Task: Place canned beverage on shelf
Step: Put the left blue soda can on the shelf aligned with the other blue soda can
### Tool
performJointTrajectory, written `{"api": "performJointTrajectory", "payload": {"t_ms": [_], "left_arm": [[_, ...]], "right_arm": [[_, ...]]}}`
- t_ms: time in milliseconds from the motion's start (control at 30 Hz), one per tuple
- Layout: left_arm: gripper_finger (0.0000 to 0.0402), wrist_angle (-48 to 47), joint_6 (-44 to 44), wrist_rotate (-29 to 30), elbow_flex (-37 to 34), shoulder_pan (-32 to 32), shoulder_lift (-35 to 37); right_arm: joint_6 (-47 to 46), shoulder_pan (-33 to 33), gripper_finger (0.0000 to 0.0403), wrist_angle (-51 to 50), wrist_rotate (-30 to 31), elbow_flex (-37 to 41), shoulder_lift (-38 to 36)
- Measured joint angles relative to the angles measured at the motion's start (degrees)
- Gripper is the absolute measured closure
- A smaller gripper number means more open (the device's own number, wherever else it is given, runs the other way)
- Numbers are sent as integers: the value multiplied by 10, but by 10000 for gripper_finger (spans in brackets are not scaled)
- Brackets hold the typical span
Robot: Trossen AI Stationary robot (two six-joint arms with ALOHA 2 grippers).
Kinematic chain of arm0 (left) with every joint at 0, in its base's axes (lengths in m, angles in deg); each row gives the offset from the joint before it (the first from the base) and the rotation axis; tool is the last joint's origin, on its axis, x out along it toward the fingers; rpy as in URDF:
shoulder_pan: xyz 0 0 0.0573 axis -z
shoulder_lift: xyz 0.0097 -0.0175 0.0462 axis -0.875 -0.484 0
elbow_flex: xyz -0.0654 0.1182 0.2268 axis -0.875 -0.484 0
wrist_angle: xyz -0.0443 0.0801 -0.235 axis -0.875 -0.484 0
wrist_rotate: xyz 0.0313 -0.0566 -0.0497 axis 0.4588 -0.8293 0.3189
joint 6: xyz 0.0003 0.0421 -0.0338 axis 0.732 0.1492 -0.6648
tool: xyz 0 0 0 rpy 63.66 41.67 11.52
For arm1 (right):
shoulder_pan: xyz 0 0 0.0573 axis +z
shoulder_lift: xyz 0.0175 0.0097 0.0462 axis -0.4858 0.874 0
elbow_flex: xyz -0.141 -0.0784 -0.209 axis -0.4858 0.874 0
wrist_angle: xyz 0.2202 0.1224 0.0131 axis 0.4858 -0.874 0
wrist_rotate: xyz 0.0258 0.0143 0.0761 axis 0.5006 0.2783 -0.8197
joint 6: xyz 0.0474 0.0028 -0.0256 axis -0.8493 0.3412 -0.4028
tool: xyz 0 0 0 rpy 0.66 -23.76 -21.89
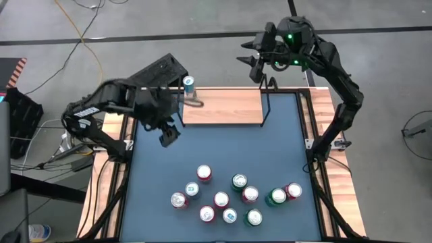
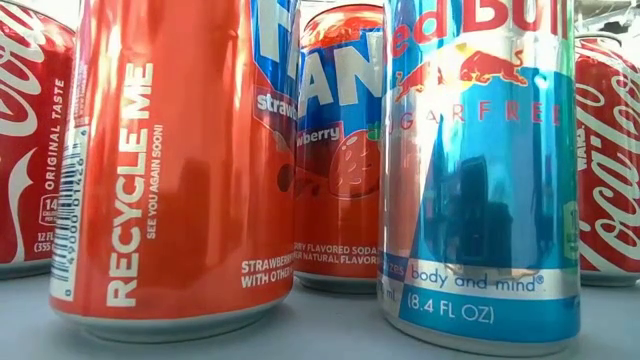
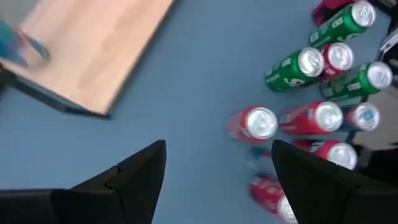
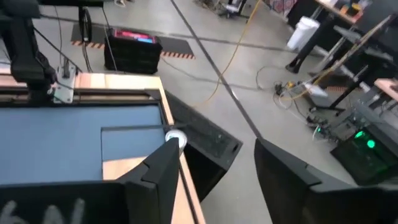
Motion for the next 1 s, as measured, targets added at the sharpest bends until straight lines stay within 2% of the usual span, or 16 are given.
{"api": "performJointTrajectory", "payload": {"t_ms": [233,400,533,833,1000], "left_arm": [[124,-44,-166,90,-1,82,-27],[124,15,-273,118,-29,154,-45],[124,18,-346,143,-30,202,-94],[124,64,-404,100,-30,232,-195],[124,77,-375,61,-30,234,-232]], "right_arm": [[-5,6,186,-49,33,0,0],[-30,10,186,-57,58,0,1],[-44,13,186,-68,61,0,-1],[-40,9,186,-74,59,0,-7],[-34,0,186,-77,59,-1,-19]]}}
